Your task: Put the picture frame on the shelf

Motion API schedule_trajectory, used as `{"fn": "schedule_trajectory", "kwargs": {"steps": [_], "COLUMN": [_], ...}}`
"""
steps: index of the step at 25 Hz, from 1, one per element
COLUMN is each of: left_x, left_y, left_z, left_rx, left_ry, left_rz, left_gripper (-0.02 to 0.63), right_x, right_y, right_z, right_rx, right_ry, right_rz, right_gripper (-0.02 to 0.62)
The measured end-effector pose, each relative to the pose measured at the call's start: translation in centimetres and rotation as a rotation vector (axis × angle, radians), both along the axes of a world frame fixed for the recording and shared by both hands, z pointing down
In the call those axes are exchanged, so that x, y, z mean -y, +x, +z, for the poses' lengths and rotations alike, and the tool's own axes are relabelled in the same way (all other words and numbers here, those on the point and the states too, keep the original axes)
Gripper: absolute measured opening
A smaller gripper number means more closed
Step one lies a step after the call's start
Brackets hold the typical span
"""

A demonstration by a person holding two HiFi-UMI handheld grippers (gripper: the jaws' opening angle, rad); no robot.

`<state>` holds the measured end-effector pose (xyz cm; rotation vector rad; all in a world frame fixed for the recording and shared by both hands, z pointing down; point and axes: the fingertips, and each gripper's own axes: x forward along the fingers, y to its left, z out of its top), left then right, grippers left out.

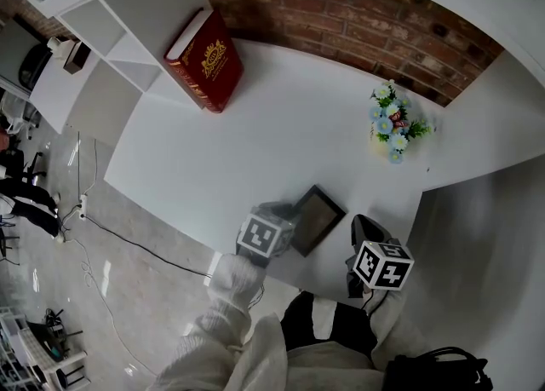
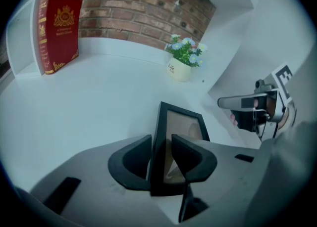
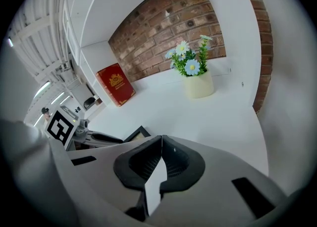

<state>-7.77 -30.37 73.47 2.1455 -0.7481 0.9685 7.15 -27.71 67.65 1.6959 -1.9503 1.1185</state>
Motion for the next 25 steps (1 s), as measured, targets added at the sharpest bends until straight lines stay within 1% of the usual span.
{"fn": "schedule_trajectory", "kwargs": {"steps": [4, 7, 11, 14, 20, 22, 25], "left_x": [0.1, 0.1, -0.1, -0.3, -1.4, -1.8, -1.9], "left_y": [-0.1, -0.1, -0.1, -0.1, 0.1, 0.2, 0.1], "left_z": [0.1, 0.0, 0.1, 0.0, -0.5, -1.0, -2.2], "left_rx": [-0.026, -0.051, -0.054, -0.051, -0.079, -0.104, -0.148], "left_ry": [-0.016, -0.027, -0.04, -0.03, -0.023, -0.019, 0.012], "left_rz": [-0.002, -0.019, -0.031, -0.037, -0.124, -0.153, -0.198], "left_gripper": [0.123, 0.102, 0.087, 0.077, 0.069, 0.069, 0.067], "right_x": [0.2, 0.1, -0.1, -0.2, -0.8, -1.1, -1.6], "right_y": [-0.3, -0.3, 0.0, 0.2, 1.4, 1.8, 2.0], "right_z": [-0.1, -0.2, -0.3, -0.6, -1.2, -1.4, -1.9], "right_rx": [-0.002, -0.006, -0.011, -0.013, -0.02, -0.024, -0.029], "right_ry": [0.0, 0.0, 0.005, 0.011, 0.027, 0.033, 0.044], "right_rz": [-0.011, -0.018, -0.019, -0.019, 0.002, 0.01, 0.016], "right_gripper": [0.025, 0.025, 0.025, 0.025, 0.025, 0.025, 0.025]}}
